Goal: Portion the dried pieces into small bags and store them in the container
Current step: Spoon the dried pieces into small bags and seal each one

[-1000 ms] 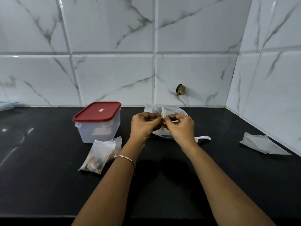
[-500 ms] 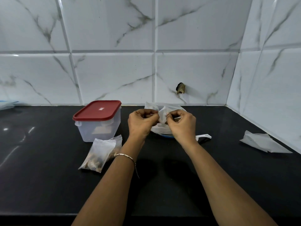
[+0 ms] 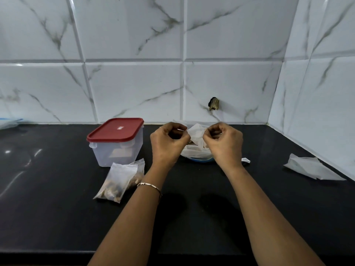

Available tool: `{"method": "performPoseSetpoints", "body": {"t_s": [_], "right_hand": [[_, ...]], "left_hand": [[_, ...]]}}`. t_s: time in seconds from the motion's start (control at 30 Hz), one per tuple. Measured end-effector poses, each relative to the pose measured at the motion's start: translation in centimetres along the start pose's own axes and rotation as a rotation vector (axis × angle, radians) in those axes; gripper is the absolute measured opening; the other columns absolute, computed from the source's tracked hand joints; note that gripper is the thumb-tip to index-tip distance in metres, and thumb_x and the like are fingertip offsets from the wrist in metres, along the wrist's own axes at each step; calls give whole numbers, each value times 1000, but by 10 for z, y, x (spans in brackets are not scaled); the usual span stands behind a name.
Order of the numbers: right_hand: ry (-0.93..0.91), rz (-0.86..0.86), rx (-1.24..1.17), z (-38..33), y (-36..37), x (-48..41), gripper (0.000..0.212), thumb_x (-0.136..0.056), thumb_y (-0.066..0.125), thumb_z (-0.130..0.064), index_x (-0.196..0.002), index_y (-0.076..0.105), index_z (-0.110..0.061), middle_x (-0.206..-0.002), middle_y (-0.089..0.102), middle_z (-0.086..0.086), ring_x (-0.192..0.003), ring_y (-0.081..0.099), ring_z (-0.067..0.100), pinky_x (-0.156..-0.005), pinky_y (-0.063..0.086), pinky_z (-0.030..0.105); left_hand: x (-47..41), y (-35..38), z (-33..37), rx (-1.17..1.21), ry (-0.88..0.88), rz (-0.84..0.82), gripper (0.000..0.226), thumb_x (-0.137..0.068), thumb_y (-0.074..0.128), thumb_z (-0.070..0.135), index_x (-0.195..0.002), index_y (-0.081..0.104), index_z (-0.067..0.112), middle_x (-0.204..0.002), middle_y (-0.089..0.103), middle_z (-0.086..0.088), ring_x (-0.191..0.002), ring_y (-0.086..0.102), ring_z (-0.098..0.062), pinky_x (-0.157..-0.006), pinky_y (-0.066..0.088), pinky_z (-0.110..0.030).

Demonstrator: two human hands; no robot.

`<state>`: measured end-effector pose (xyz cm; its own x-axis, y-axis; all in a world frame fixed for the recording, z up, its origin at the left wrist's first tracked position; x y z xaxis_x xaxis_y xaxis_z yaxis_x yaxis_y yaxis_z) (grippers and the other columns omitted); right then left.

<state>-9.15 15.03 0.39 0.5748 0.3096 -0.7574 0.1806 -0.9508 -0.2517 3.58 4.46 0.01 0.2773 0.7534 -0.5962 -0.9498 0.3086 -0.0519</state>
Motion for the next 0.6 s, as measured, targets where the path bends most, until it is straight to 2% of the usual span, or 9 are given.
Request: {"method": "performPoseSetpoints", "body": {"t_s": [0.07,0.1,0.17,0.2,0.27,0.37,0.47,0.6], "right_hand": [[36,-7,-71,1,-2,-2,13,-78,73,-9,-82,64,-17,-70,64,-9,-65,65,5,-64,57,24],[57,-23,-125,2,-1,-2,17,-79,73,-7,-84,61,-18,-74,65,-7,-69,67,6,-64,57,23],[87,-51,-233,3,1,-4,25,-80,70,-2,-86,55,-21,-81,66,-4,-78,70,10,-66,58,25],[93,-62,-269,2,1,-4,27,-80,68,0,-85,54,-23,-82,66,-4,-79,70,11,-67,58,27],[86,-104,-290,0,1,-4,28,-80,67,2,-82,54,-23,-79,65,-8,-75,68,9,-65,57,26],[52,-213,-281,-4,4,-2,22,-80,67,2,-82,60,-19,-80,67,-9,-76,67,7,-66,56,23],[25,-281,-273,-7,8,1,18,-81,66,0,-84,67,-18,-82,69,-9,-74,67,7,-65,54,20],[13,-261,-220,-5,7,2,12,-77,77,-14,-84,70,-21,-81,71,-11,-72,68,4,-67,57,25]], "left_hand": [[3,3,5,-36,152,-55,22,-75,76,8,-95,71,16,-79,71,3,-73,68,-9,-70,56,-26],[5,6,6,-54,214,-104,35,-74,76,10,-107,68,18,-90,69,2,-82,67,-9,-73,56,-27],[7,11,4,-109,263,-238,73,-69,76,20,-135,47,30,-122,55,3,-112,55,-8,-87,49,-18],[8,14,2,-155,278,-291,87,-68,77,25,-143,34,35,-136,44,4,-127,44,-8,-94,42,-15],[10,16,-1,-274,346,-317,100,-67,78,34,-148,21,36,-151,28,6,-140,27,-9,-105,31,-23],[7,15,-5,-395,386,-271,97,-70,80,41,-149,25,33,-156,25,9,-144,22,-10,-112,24,-38],[5,13,-5,-484,447,-219,79,-71,68,52,-141,41,28,-154,33,9,-145,24,-11,-111,24,-42],[4,11,-6,-481,468,-160,62,-70,76,43,-123,52,22,-145,47,9,-142,31,-11,-110,26,-42]]}}
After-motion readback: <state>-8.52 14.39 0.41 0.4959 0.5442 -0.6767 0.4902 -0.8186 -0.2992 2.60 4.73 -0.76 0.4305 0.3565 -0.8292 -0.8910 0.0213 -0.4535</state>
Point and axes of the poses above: each hand's wrist, its own x-axis away from the middle knuckle, its own y-axis out of the palm, z = x × y, the point moved 4 cm from there along -x, towards the middle knuckle
